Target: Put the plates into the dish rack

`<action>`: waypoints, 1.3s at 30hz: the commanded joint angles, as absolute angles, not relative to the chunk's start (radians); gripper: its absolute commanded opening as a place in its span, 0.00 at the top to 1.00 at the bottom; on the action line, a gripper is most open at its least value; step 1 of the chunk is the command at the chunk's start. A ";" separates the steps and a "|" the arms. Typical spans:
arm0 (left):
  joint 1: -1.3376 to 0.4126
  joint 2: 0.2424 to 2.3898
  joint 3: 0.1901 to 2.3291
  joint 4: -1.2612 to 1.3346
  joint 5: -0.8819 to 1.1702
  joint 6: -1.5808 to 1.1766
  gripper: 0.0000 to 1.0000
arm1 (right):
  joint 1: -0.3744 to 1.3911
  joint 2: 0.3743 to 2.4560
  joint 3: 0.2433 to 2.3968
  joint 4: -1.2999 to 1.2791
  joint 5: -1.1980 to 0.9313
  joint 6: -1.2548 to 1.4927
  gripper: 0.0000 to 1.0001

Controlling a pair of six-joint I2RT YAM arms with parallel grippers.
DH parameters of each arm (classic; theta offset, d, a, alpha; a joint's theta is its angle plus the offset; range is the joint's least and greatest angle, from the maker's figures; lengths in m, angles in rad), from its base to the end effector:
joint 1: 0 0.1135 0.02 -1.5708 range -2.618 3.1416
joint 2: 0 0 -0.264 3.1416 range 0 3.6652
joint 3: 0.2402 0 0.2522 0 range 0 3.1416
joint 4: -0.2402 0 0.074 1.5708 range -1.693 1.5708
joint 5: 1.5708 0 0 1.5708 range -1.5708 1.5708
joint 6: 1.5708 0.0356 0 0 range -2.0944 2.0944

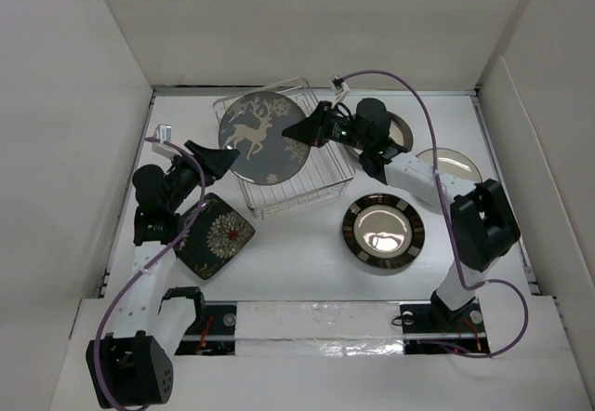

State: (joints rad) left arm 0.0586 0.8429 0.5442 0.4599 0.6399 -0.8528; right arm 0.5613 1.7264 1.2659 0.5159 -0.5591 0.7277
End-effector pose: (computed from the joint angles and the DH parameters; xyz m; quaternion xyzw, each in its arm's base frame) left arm 0.1983 -0.0097 0.3123 -0.0555 0.6577 -0.4676 0.5880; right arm 0.3379 0.2348 0.3250 -0.1448 0.6749 0.5711 0.4442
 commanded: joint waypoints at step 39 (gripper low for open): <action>-0.006 0.928 0.640 0.434 0.739 -0.778 0.44 | 0.506 1.922 1.799 0.146 0.284 0.063 1.00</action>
State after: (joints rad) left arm -0.0048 0.9325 0.6411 0.3641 0.7078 -0.7685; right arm 0.4706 1.9427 1.6855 0.0353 0.2161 0.1268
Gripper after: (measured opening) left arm 0.567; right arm 0.207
